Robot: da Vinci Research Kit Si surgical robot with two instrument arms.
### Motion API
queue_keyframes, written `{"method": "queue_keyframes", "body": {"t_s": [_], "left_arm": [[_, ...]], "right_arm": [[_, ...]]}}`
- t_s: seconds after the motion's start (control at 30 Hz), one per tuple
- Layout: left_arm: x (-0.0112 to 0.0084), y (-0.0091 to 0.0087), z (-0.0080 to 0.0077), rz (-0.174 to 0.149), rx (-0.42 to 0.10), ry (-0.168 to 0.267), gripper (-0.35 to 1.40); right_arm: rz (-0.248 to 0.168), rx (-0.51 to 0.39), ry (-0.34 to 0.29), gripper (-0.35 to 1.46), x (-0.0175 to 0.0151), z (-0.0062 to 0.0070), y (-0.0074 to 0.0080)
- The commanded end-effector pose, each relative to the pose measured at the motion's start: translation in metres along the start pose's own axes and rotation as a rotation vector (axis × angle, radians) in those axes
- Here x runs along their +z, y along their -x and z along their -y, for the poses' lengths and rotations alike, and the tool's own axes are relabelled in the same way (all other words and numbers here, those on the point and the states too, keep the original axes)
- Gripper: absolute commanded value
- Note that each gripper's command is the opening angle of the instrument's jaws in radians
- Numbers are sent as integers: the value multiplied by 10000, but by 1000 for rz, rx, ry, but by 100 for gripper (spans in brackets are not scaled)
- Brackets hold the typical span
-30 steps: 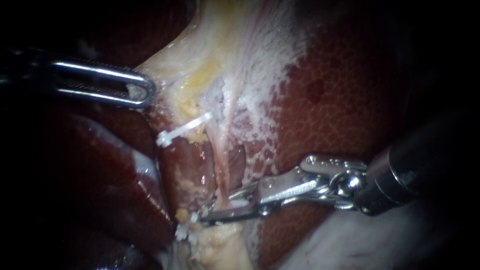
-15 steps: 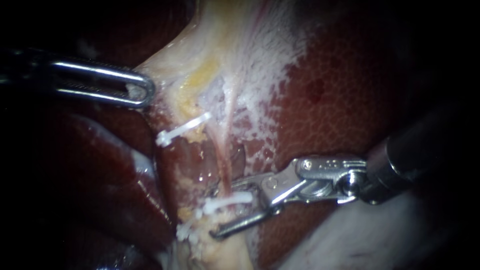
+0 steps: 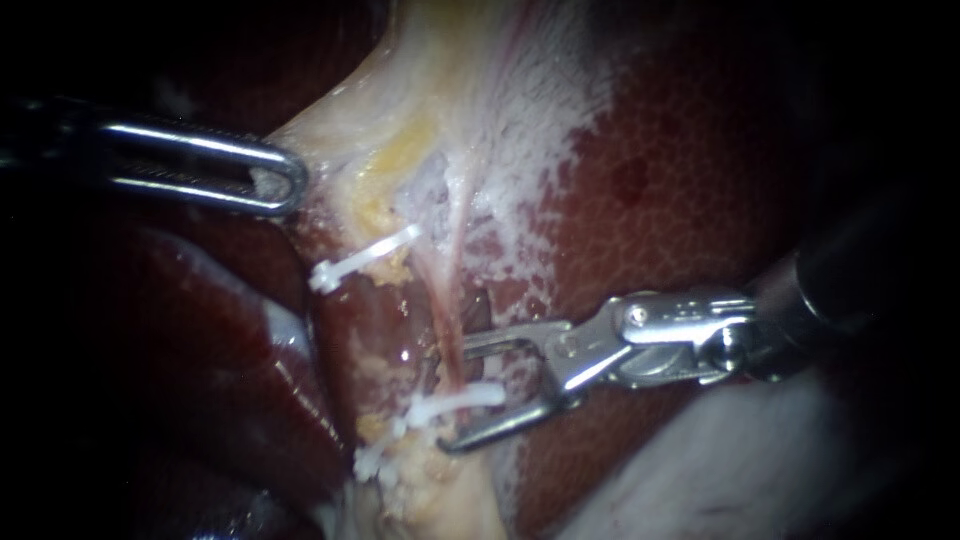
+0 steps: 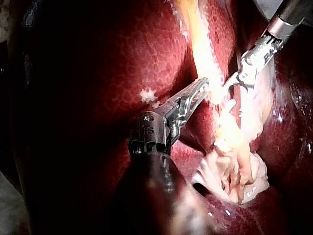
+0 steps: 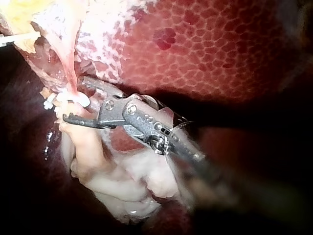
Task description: Going back first clip right tube
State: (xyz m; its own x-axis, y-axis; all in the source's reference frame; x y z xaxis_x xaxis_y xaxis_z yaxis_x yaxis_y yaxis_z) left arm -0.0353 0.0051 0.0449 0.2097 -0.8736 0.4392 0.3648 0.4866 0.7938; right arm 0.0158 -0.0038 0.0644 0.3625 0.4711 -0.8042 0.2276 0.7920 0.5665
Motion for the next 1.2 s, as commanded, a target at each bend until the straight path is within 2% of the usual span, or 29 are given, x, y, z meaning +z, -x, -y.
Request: {"method": "queue_keyframes", "body": {"t_s": [0.03, 0.2, 0.47, 0.67, 0.93, 1.1, 1.2], "left_arm": [[1, -1, -1, 0, 1, 1, -35], [2, -3, -2, 0, 1, 1, -35], [4, -6, -7, 0, 4, 1, -35], [5, -7, -9, 1, 4, 2, -35], [11, -15, -16, 2, 9, 5, -35], [24, -29, -26, 4, 18, 1, -35], [34, -38, -34, -5, 19, 2, -35]], "right_arm": [[-1, 0, 2, 60, -4, 1, 1], [-7, 10, 24, 60, -32, 6, -1], [-20, 24, 76, 60, -81, 3, -26], [-21, 13, 90, 60, -106, 3, -37], [-22, 14, 88, 60, -117, 3, -44], [-22, 13, 88, 60, -117, 3, -44], [-22, 13, 87, 60, -118, 3, -43]]}}
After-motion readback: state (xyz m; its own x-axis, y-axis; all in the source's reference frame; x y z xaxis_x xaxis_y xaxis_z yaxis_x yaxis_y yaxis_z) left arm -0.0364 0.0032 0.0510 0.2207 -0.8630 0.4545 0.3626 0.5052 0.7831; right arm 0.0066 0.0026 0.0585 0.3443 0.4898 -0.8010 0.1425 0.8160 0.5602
